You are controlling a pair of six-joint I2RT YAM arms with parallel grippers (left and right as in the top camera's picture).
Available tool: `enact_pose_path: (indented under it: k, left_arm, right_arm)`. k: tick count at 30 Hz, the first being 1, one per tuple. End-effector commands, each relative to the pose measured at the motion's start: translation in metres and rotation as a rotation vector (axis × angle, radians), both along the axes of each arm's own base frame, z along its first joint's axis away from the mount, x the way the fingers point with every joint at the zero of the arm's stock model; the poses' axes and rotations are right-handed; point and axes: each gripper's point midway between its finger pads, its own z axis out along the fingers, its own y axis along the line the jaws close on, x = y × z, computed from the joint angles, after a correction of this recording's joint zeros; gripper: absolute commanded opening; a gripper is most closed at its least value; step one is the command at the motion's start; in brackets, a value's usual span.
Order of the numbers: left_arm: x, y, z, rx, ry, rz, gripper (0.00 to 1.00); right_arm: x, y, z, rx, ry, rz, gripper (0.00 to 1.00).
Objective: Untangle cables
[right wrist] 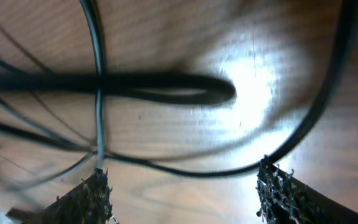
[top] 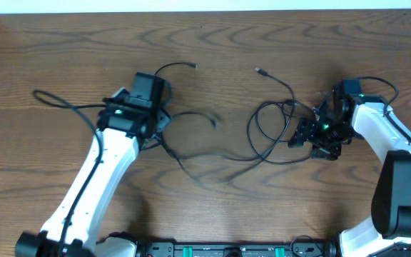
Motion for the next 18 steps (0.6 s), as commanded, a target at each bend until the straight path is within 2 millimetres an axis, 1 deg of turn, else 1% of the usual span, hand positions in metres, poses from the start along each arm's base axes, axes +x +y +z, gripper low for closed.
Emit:
enact_pose_path:
  k: [1,5,6,8,9,11,12,15,17,18]
  left_arm:
    - [-0.002,0.016,0.037,0.053,-0.116,-0.02,0.74]
    - [-0.011,0.027,0.071,0.074,-0.235,0.01,0.74]
    - [-0.014,0.031,0.08,0.081,-0.266,0.02,0.74]
    - [-0.019,0.034,0.092,0.083,-0.31,0.03,0.74]
    - [-0.02,0.035,0.096,0.08,-0.326,0.032,0.74]
    - [-0.024,0.036,0.101,0.077,-0.34,0.033,0.74]
    - [-0.026,0.036,0.101,0.077,-0.338,0.033,0.74]
    - [-0.032,0.038,0.095,0.086,-0.302,0.03,0.74]
    - [-0.036,0.038,0.09,0.093,-0.274,0.028,0.74]
    - [-0.038,0.039,0.089,0.095,-0.264,0.027,0.74]
  right_arm:
    - [0.003,-0.002,0.028,-0.004,-0.107,0.039,0.74]
    - [0.009,0.015,0.069,0.076,-0.264,0.082,0.75]
    - [0.012,0.019,0.08,0.092,-0.313,0.091,0.79]
    - [0.016,0.025,0.093,0.097,-0.37,0.092,0.95]
    - [0.015,0.029,0.096,0.1,-0.373,0.082,0.92]
    - [0.011,0.04,0.099,0.11,-0.365,0.092,0.84]
    - [0.008,0.046,0.098,0.113,-0.362,0.113,0.82]
    - [0.002,0.067,0.085,0.128,-0.339,0.154,0.69]
    - [0.004,0.075,0.074,0.122,-0.352,0.178,0.69]
    - [0.008,0.073,0.065,0.086,-0.366,0.181,0.7]
